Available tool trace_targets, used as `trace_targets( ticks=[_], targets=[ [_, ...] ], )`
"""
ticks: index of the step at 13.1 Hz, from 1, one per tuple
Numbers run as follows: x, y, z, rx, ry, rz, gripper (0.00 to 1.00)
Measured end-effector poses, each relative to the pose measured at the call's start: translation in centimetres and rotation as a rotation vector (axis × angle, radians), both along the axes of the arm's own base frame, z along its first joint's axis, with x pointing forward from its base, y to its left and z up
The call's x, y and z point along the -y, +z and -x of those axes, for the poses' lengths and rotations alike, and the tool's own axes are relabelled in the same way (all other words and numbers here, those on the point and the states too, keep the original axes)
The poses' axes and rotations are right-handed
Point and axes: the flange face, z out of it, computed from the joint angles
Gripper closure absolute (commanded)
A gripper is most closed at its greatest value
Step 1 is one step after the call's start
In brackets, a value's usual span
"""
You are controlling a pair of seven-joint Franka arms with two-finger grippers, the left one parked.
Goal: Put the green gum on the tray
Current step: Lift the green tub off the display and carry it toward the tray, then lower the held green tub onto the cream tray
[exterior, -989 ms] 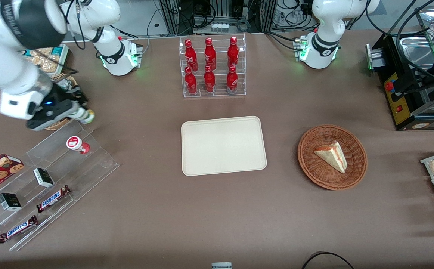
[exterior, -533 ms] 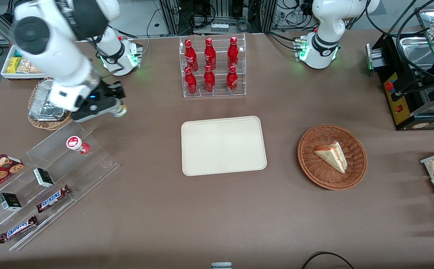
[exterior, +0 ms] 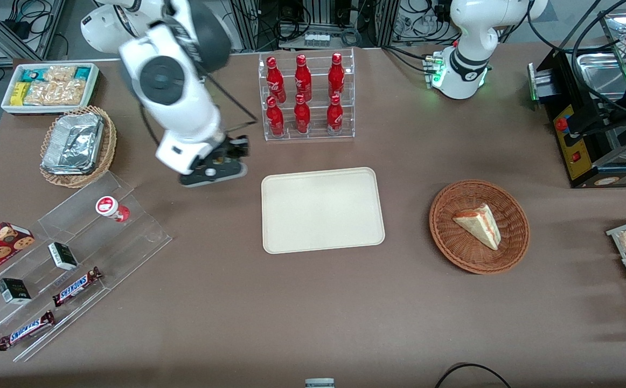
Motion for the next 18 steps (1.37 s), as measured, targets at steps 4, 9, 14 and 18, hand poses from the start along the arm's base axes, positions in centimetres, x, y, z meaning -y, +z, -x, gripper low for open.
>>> trace_targets(
  ticks=[4,9,14,18],
  targets=[
    [-8.0,-4.8,2.1,0.033,-0.058,0.004,1.0],
    [-14.4,-10.3,3.4,0.05,-0.088,0.008,1.0],
    [-18.5,-16.7,5.0,0.079,-0.115,-0.008,1.0],
    [-19.6,-20.0,5.3,0.09,-0.127,-0.014,1.0]
  ],
)
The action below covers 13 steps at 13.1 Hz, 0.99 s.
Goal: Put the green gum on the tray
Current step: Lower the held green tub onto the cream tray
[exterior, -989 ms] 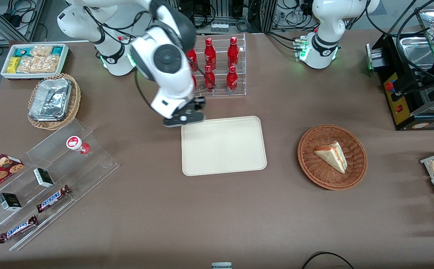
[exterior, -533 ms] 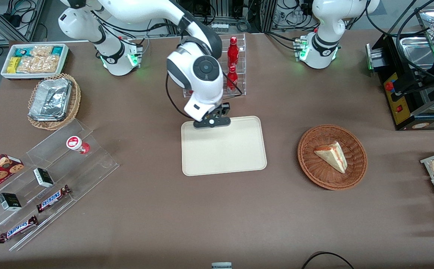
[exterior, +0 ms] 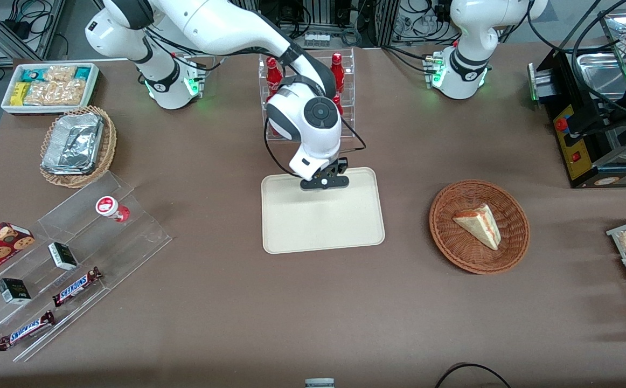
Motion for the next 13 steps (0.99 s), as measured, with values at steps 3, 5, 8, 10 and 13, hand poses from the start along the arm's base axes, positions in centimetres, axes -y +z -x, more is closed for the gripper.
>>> trace_targets(
  ticks=[3,5,8,10,13],
  targets=[
    [0.0,-1.1,-0.4,0.007,-0.006,-0.002,1.0],
    [0.1,-2.0,-0.9,0.02,-0.013,-0.011,1.0],
    [0.5,-3.4,-1.5,0.025,-0.023,-0.011,1.0],
    [0.6,-3.8,-1.9,0.037,-0.027,-0.022,1.0],
    [0.5,-4.6,-2.0,0.048,-0.028,-0.031,1.0]
  ],
)
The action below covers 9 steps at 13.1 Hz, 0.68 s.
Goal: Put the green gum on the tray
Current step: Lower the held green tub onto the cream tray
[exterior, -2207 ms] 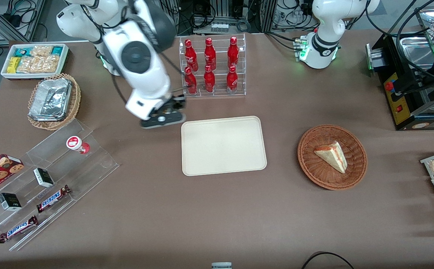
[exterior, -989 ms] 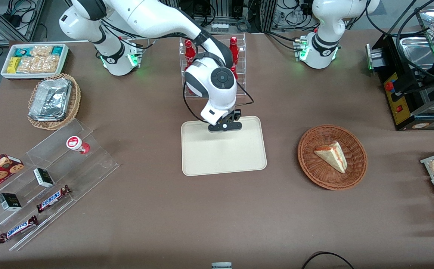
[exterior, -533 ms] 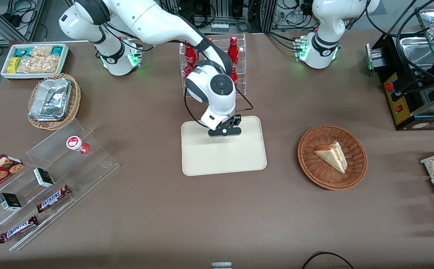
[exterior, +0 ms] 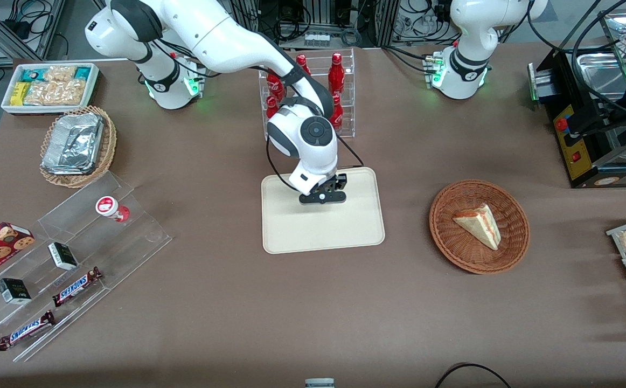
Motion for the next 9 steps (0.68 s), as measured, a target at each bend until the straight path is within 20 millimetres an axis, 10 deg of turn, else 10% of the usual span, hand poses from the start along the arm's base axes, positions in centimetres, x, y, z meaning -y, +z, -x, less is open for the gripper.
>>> trace_targets(
  ticks=[3,6,9],
  targets=[
    [0.15,-0.34,-0.16,0.001,-0.003,0.003,1.0],
    [0.21,-0.51,-0.21,0.0,-0.004,0.005,0.37],
    [0.23,-0.51,-0.27,0.001,-0.004,0.005,0.01]
  ],
)
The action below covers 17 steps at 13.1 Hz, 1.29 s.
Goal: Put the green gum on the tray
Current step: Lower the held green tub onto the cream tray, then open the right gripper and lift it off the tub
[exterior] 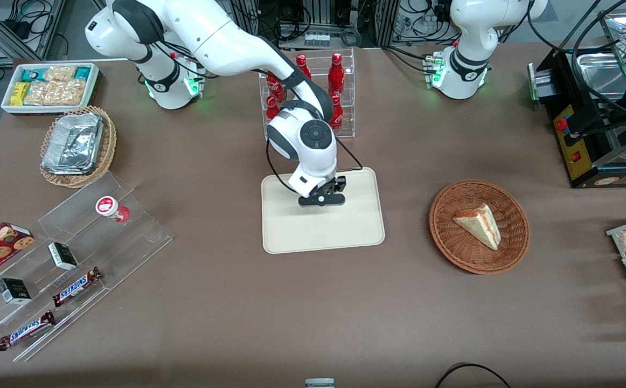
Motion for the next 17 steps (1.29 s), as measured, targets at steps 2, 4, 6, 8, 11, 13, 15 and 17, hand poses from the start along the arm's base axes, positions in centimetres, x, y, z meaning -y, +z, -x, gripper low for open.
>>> trace_targets(
  ticks=[2,4,6,8,11,13,15,17],
  targets=[
    [0.2,0.0,-0.3,0.002,-0.004,-0.001,0.01],
    [0.0,0.7,-0.7,0.013,-0.008,-0.013,0.01],
    [-0.4,2.8,-1.1,0.035,-0.009,-0.04,0.01],
    [-0.2,5.6,-1.2,0.041,-0.011,-0.051,0.01],
    [1.4,11.4,-0.9,0.005,-0.022,-0.024,0.01],
    [3.4,15.7,-0.9,-0.015,-0.039,-0.012,0.01],
    [6.2,20.0,-0.8,-0.035,-0.03,0.0,0.01],
    [9.9,24.1,-0.8,-0.061,-0.009,0.016,0.01]
  ],
)
